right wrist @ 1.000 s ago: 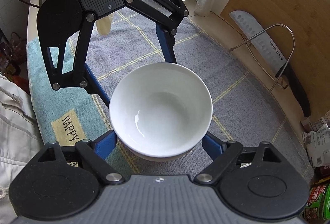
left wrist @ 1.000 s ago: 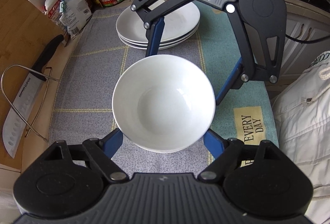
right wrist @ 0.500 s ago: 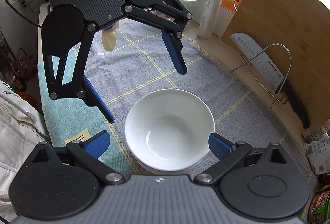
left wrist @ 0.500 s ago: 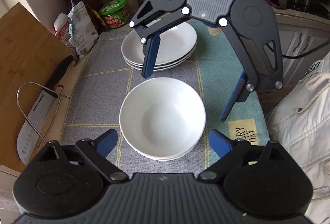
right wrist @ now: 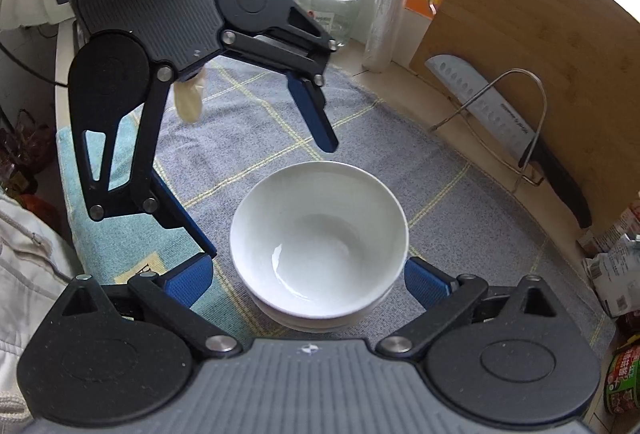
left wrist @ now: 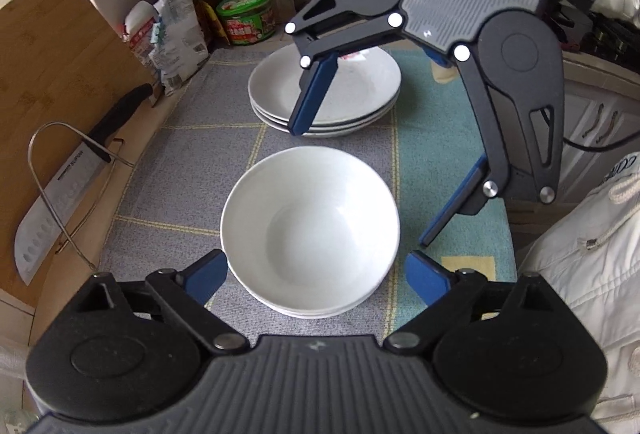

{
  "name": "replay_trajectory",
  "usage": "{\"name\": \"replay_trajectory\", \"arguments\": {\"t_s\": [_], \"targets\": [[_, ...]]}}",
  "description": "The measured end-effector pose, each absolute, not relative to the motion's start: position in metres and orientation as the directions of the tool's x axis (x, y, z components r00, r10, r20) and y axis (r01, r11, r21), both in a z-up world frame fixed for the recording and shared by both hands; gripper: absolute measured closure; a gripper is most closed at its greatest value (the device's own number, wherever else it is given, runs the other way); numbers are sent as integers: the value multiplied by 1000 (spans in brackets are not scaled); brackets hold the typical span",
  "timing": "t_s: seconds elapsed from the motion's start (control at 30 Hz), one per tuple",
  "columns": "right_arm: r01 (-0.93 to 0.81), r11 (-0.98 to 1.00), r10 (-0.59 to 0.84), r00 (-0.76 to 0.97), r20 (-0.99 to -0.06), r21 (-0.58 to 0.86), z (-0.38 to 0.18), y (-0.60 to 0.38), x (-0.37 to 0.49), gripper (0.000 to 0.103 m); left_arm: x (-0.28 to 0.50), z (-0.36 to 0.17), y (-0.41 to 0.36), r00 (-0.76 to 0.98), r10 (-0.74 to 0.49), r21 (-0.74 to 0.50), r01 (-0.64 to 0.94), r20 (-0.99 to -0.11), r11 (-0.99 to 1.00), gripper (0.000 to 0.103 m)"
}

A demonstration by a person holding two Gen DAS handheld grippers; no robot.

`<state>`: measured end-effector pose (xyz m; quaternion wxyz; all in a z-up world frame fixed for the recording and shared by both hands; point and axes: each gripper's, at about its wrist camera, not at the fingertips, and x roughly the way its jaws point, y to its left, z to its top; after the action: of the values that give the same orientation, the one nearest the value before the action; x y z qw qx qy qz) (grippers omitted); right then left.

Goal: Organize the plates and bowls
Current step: 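Close both grippers on the rim of the nested bowl stack and lift, then carry the nested bowl stack with both grippers over the plate stack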

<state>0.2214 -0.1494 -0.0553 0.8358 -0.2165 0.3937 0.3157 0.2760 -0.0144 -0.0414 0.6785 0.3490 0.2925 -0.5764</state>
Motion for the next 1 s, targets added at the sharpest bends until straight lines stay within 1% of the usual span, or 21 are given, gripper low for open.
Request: {"name": "replay_trajectory", "arguments": {"t_s": [0.07,0.13,0.2,0.37,0.47,0.57,0.67,0.8,0.9,1.0], "targets": [[-660,740,337,535,-775,-134,-54,-154,212,0,266,-36,-7,219,-606,157,976,-765,154,6],[-633,757,314,571,-758,-163,-58,-158,200,0,254,-36,3,284,-622,175,957,-729,232,2],[-629,757,307,583,-752,-179,-66,-158,189,0,246,-40,11,321,-621,162,940,-715,299,2],[-607,771,276,591,-758,-193,-91,-157,178,0,244,-66,22,376,-566,123,893,-733,434,2],[-584,795,271,582,-767,-162,-105,-157,180,0,246,-81,22,380,-542,101,875,-749,473,2],[-568,809,262,577,-773,-150,-113,-158,186,0,248,-90,18,394,-536,131,877,-747,463,2],[-542,829,239,568,-788,-139,-120,-159,196,0,254,-97,14,380,-558,151,898,-738,412,2],[-557,812,211,558,-803,-173,-129,-153,204,0,266,-113,6,291,-577,125,942,-763,310,3],[-594,780,208,540,-815,-195,-136,-149,211,0,268,-127,1,250,-568,146,964,-784,223,3],[-624,757,221,522,-824,-192,-141,-147,218,0,270,-136,-4,241,-552,164,969,-798,186,3]]}}
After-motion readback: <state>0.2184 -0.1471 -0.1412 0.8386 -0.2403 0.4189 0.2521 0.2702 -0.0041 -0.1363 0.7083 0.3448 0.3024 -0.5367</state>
